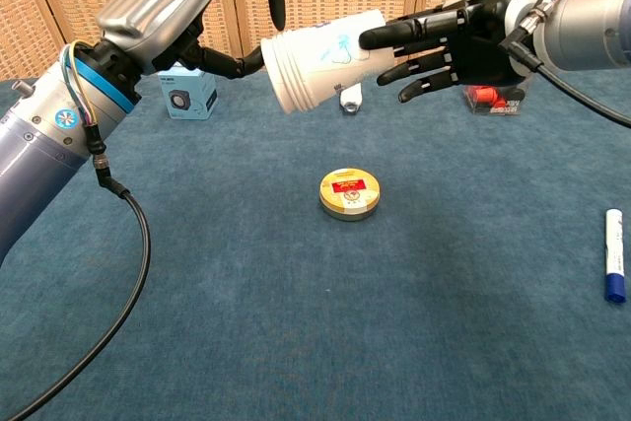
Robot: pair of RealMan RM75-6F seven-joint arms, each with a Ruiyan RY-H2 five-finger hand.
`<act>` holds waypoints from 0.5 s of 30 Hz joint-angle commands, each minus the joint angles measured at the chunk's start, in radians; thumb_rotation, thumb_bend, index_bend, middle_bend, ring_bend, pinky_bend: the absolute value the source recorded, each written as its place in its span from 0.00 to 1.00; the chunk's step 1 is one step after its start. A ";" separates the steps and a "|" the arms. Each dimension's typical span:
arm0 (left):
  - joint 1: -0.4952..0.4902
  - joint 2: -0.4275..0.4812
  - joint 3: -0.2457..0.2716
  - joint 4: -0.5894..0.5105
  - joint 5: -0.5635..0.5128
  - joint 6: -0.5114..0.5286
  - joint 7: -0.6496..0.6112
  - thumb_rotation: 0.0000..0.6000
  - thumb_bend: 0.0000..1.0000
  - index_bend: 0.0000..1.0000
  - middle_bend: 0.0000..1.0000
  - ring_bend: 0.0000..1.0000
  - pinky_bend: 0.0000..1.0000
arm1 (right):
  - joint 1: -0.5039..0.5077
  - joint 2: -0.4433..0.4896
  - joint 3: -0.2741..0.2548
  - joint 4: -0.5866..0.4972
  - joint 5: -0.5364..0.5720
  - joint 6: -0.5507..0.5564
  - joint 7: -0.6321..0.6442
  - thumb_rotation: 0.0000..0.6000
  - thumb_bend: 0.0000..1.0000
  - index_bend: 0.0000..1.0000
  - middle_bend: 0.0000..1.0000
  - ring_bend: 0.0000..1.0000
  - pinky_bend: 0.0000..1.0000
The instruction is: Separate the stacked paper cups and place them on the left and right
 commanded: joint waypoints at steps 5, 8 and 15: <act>-0.002 -0.005 -0.001 0.003 -0.007 0.006 -0.004 1.00 0.41 0.60 0.00 0.00 0.00 | -0.002 0.006 0.000 -0.007 -0.005 0.001 0.003 1.00 0.45 0.57 0.62 0.48 0.60; -0.003 -0.004 -0.001 0.002 -0.010 0.007 -0.001 1.00 0.45 0.61 0.00 0.00 0.00 | -0.002 0.009 -0.002 -0.009 -0.005 0.003 0.003 1.00 0.45 0.57 0.62 0.48 0.60; -0.013 -0.002 -0.004 -0.017 -0.014 0.006 0.020 1.00 0.50 0.64 0.00 0.00 0.00 | -0.006 0.020 0.000 -0.020 -0.012 -0.001 0.011 1.00 0.45 0.57 0.61 0.48 0.60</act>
